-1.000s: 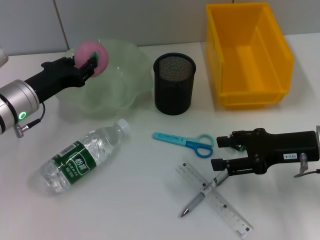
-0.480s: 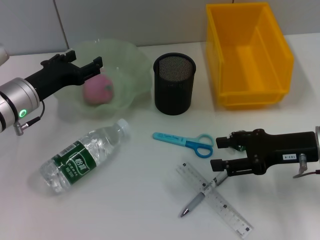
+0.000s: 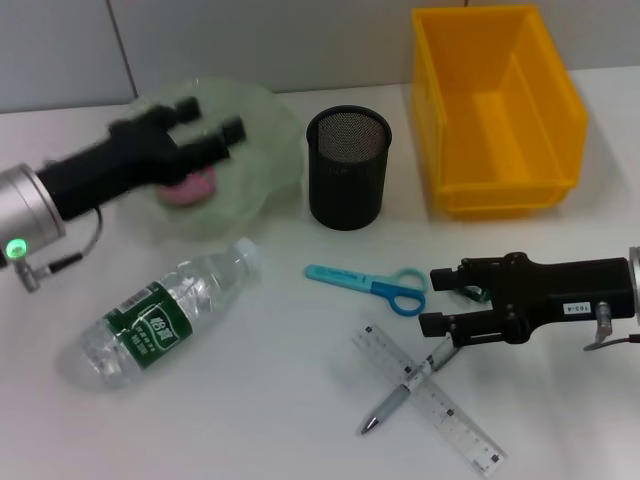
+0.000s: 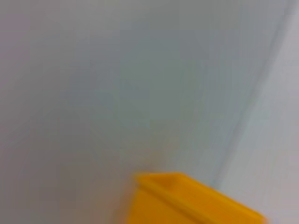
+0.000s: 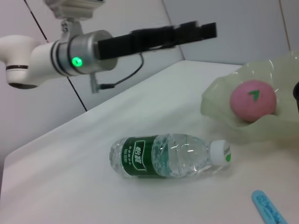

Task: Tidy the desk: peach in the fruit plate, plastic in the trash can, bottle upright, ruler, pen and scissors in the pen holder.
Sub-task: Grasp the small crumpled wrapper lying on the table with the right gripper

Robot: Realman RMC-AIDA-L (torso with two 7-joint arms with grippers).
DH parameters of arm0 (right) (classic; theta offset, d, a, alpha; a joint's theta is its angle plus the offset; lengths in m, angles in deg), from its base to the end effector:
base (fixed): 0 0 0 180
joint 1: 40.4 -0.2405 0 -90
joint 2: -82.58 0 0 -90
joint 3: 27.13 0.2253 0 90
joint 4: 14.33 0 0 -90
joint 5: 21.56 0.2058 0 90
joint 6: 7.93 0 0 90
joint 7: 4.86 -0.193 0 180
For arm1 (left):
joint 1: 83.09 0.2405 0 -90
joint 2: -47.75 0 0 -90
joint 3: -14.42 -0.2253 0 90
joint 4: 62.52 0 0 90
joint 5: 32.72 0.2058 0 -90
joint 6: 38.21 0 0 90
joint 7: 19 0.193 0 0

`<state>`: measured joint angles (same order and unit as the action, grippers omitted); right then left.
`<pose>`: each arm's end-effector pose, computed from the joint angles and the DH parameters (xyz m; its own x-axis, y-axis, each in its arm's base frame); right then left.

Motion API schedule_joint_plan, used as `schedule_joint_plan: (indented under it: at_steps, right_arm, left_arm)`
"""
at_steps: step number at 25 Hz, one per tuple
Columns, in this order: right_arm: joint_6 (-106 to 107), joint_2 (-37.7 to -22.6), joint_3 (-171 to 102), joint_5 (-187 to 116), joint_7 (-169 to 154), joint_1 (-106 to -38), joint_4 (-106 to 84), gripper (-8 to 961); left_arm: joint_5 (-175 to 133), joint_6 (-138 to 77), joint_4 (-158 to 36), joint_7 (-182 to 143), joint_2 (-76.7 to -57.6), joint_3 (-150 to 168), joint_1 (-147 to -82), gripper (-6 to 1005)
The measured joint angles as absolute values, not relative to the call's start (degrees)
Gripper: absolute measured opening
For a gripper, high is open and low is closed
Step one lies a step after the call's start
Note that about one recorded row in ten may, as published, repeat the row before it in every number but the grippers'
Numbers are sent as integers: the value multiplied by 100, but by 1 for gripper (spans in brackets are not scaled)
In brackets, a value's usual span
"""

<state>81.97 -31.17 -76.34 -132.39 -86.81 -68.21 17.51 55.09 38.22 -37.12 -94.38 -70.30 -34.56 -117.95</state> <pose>0.2438 0.3050 -0.0302 0.7798 -0.4586 -0.4262 -0.5207 -0.8530 -0.0349 -0.1799 0.3803 -0.0294 0.6134 0.2987 0.7311 0.5863 -0.7925 -0.1682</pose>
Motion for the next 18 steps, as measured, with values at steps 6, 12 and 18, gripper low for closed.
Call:
schedule_joint_plan:
  at_steps: [6,12,18]
  right_arm:
    - [8220,-3120,-7634,-13203,-8780,-6871,1848,775]
    - [8368,-3100,-7700,-13346,-9391,-7020,2364,775]
    - [8756,-3074,-7704,-13942,-10308,-7319,3050,775]
  left_arm:
    - [5517,4587,-3244,-9550,-7025,-4413,-11478,834]
    - [5566,5004,-3150,-9538,-6923,-4509,-11282,834]
    - [5582,5175,-3140,-9552,-6761,-4539,-11178,834]
